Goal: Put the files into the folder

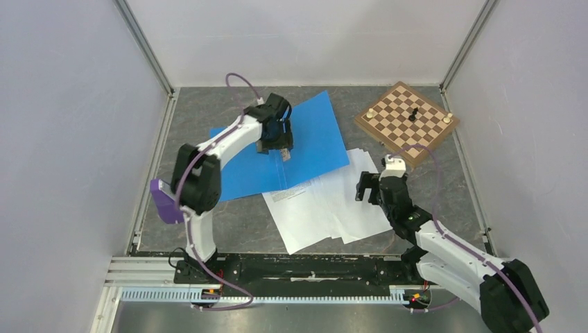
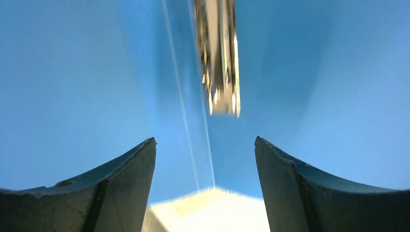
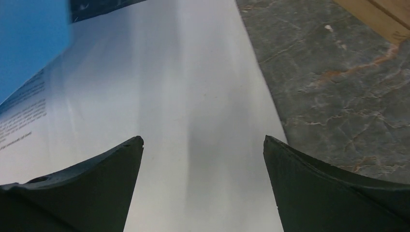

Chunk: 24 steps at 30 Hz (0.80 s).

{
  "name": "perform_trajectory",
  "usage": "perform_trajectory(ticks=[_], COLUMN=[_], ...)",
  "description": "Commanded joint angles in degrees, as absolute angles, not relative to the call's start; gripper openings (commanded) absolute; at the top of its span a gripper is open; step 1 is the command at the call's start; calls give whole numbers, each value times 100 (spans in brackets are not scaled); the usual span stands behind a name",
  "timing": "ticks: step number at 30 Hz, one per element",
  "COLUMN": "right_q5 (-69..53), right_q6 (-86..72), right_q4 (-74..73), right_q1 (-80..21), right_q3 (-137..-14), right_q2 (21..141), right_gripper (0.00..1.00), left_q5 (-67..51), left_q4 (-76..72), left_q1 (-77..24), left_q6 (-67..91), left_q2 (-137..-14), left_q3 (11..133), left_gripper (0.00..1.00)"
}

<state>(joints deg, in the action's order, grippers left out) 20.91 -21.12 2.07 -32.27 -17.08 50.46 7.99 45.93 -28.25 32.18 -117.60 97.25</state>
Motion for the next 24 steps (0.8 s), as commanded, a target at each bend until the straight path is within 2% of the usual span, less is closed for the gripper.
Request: perform_trajectory(ticks=[1,5,10,18,24], right_q5=[1559,816,87,18,-442], right_q6=[-2359,-2503,-2807,-2833,-2981], right_q4=[1251,1796,2355,2173,2086], right_q1=[-2295,-1412,-663,-650,-659], right_q3=[-1477,-1326,-1108,-915,-624], right_q2=[5100,5586,6052,6147,6066], right_gripper=[98,98,98,98,98], left_q5=[458,30,-281,-28,428], left_q4=[3627,3036,2382,1403,1370], left_q1=[-3076,-3622,-4439,-5198,-5468], left_q6=[3803,4205,4620,5238,5405], left_q2=[-10043,-9428,-9458,-9999,-10454], left_q3=[8199,7037,6511,6155,6296], left_gripper=[81,81,81,81,81])
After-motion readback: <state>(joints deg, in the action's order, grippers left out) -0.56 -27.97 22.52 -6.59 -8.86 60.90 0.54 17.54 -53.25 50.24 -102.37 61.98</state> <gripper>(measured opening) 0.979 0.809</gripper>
